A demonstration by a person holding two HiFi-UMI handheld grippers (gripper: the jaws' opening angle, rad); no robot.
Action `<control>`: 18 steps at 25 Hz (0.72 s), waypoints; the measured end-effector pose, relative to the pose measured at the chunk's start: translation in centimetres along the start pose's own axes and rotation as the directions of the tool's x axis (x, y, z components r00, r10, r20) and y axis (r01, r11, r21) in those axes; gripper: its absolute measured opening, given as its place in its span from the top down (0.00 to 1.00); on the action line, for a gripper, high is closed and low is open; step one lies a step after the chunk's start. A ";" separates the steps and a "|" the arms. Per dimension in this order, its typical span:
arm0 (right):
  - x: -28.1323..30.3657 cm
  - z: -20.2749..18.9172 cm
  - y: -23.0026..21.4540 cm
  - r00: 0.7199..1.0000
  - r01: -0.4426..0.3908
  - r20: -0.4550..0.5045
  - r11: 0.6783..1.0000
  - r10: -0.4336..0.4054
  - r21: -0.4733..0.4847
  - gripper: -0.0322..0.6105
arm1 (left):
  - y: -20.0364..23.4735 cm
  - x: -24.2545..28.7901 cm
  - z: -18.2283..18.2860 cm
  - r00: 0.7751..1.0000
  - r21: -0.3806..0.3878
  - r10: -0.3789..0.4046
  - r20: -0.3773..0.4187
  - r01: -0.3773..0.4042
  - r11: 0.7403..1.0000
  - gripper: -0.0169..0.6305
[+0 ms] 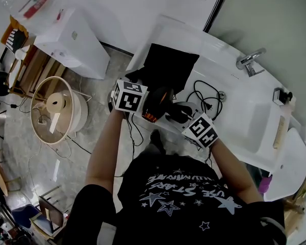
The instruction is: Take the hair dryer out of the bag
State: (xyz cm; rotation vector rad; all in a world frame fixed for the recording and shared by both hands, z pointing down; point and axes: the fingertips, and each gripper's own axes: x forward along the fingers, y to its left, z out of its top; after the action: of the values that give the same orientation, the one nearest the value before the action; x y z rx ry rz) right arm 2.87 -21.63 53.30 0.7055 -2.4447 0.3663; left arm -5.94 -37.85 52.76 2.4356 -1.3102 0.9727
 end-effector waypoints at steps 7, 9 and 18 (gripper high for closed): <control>-1.9 -0.7 1.7 0.999 -0.050 0.017 0.999 0.051 -0.019 0.64 | -0.7 0.3 -1.4 0.999 -0.008 0.028 -0.045 -0.029 1.000 0.95; -2.4 -1.0 2.3 0.998 -0.062 0.019 0.998 0.062 -0.023 0.64 | -0.9 0.4 -1.6 0.998 -0.023 0.036 -0.060 -0.038 0.999 0.95; -3.9 -2.1 5.0 0.995 -0.087 0.040 0.995 0.089 -0.058 0.64 | -1.7 0.7 -2.0 0.992 -0.041 0.044 -0.115 -0.049 0.998 0.95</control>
State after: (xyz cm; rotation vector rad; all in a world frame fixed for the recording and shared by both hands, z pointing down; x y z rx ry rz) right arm 3.77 -15.12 52.17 0.5893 -2.5221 0.3185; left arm -5.20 -36.45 54.93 2.2907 -1.3403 1.0664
